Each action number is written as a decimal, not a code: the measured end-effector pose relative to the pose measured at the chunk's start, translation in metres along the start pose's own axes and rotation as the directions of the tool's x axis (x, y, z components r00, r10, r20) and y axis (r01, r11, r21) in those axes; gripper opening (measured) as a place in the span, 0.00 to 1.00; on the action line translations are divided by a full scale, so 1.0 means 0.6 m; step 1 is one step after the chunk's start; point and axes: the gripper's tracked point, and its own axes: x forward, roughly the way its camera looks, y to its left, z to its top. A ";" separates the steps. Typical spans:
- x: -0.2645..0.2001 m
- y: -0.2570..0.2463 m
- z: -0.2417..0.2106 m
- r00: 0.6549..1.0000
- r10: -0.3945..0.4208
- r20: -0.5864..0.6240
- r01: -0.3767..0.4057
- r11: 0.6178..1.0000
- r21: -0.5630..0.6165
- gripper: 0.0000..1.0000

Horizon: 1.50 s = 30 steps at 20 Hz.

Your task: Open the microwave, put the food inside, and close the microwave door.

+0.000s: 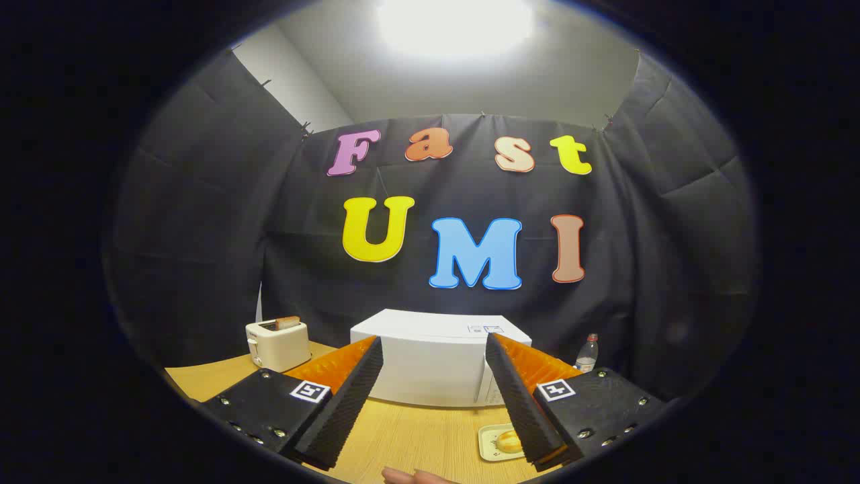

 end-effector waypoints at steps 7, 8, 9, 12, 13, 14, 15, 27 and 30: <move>0.005 -0.005 -0.004 1.000 -0.003 -0.006 0.003 1.000 0.012 0.96; 0.007 -0.005 -0.004 1.000 -0.002 -0.006 0.002 1.000 0.013 0.96; 0.008 -0.003 -0.003 1.000 0.000 -0.007 0.000 1.000 0.014 0.96; 0.010 -0.002 -0.009 1.000 0.002 -0.012 -0.002 1.000 0.017 0.96; 0.012 -0.003 -0.009 1.000 0.000 -0.015 0.000 1.000 0.017 0.96; 0.013 -0.004 -0.013 1.000 0.000 -0.017 0.000 1.000 0.017 0.96; 0.016 -0.002 -0.014 1.000 0.003 -0.021 -0.003 1.000 0.016 0.96; 0.061 -0.005 -0.058 0.997 0.027 -0.068 -0.025 0.999 0.032 0.96; 0.074 -0.007 -0.069 0.997 0.027 -0.072 -0.026 1.000 0.014 0.97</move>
